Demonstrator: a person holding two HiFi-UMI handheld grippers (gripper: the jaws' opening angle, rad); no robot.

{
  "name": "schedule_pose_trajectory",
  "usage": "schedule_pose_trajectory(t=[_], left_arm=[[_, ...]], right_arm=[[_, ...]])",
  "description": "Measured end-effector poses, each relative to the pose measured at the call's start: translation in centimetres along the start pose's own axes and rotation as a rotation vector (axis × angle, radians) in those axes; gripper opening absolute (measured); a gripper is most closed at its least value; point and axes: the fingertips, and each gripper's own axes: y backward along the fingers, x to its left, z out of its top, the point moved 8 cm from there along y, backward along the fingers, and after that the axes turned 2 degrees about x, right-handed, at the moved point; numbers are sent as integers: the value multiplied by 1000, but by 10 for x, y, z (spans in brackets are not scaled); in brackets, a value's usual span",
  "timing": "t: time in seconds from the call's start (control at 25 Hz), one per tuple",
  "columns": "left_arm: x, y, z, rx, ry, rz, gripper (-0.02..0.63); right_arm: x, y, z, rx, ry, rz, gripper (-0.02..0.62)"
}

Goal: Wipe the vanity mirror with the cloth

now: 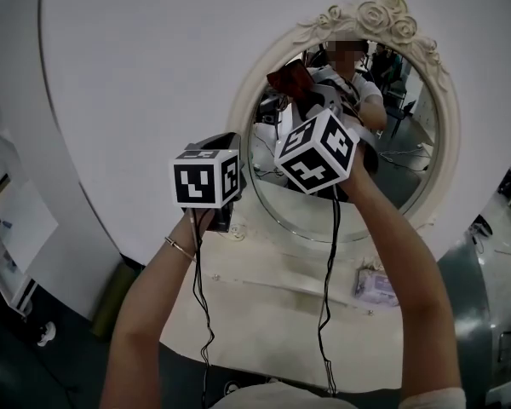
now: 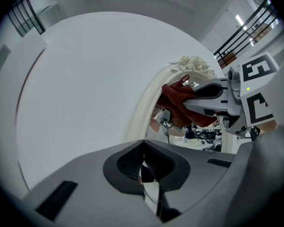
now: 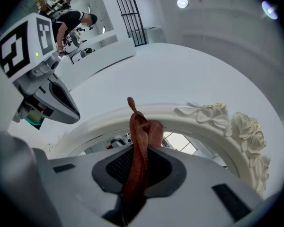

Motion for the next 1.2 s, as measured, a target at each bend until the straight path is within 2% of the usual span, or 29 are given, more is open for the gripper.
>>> schedule_pose_trajectory(t=[0.48,0.84,1.2], left_arm=[[11,11,-52,85,46,16,11],[10,8,-108,166,92,22,11],[9,6,-146,201,93,14,11]], right_arm=[[49,-3,-19,5,39,102,62],[93,-7,-43,16,60,181,63],[138,-11,-69,14,85,259,63]])
